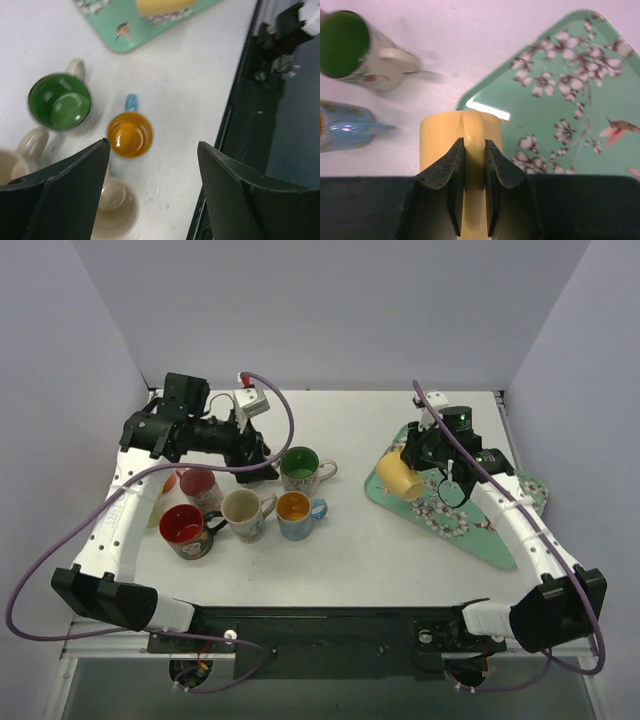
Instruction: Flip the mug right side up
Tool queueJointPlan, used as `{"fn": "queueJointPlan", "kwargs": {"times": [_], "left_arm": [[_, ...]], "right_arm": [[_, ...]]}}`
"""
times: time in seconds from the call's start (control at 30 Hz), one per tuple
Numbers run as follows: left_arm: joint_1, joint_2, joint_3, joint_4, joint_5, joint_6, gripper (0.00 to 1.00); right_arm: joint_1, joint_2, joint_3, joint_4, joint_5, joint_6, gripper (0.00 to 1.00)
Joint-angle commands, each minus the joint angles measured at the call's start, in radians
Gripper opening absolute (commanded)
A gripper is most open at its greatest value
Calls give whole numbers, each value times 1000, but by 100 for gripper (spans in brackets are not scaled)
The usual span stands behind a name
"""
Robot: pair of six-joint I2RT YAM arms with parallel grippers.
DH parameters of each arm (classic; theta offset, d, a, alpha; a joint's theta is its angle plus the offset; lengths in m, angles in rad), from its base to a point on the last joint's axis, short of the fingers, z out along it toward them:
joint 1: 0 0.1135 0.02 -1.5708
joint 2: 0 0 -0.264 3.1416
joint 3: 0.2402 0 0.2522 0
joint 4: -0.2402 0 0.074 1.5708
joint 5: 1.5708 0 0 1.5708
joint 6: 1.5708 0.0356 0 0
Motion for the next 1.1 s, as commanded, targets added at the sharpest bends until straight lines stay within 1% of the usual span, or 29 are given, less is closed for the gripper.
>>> {"fn": "queueJointPlan", "kwargs": {"times": [0.0, 0.1, 0.2, 0.23, 0.37, 0.47, 0.57, 0.63, 0.67, 0.7, 0.73, 0.77, 0.8, 0.87, 0.9, 0.93, 0.97, 1.0, 1.03, 1.07], "left_arm": [[-82, 47, 56, 148, 231, -156, 81], [-160, 88, 47, 266, 244, -284, 82], [-219, 111, 27, 352, 256, -351, 86], [-248, 115, 27, 377, 254, -372, 86], [-306, 130, 29, 406, 237, -382, 87], [-337, 141, 10, 408, 227, -380, 87], [-354, 148, -34, 437, 272, -408, 84], [-372, 148, -71, 490, 312, -455, 70], [-389, 151, -83, 533, 320, -507, 54], [-394, 156, -97, 544, 323, -519, 42], [-400, 167, -97, 546, 325, -535, 15], [-398, 173, -87, 541, 322, -536, 3], [-398, 179, -77, 518, 313, -535, 0], [-403, 174, -47, 485, 213, -512, 0], [-415, 165, -40, 478, 175, -500, 0], [-424, 164, -24, 449, 50, -484, 0], [-452, 170, -10, 400, -12, -433, 0], [-473, 176, 16, 374, -146, -405, 0], [-516, 196, 27, 322, -214, -345, 0], [-548, 205, 42, 299, -367, -322, 0]], "right_arm": [[95, -170, 30, 152, -185, 100, 0], [172, -264, -8, 206, -205, 143, 0], [247, -308, -50, 345, -228, 200, 0], [267, -318, -54, 358, -234, 227, 0], [320, -321, -45, 389, -242, 243, 0], [331, -325, -47, 401, -236, 244, 0], [333, -327, -63, 436, -237, 246, 0], [333, -319, -70, 444, -233, 243, 0], [333, -316, -82, 449, -230, 241, 0], [331, -316, -88, 462, -217, 243, 0], [330, -318, -103, 467, -208, 240, 0], [328, -316, -108, 464, -196, 240, 0], [324, -318, -116, 456, -190, 235, 0], [319, -324, -116, 391, -132, 212, 0], [318, -328, -111, 325, -55, 200, 4], [314, -338, -108, 280, -12, 178, 31], [313, -344, -108, 204, 87, 162, 43], [307, -359, -116, 145, 143, 160, 63], [296, -385, -131, 121, 236, 160, 75], [288, -397, -145, 85, 323, 164, 92]]}}
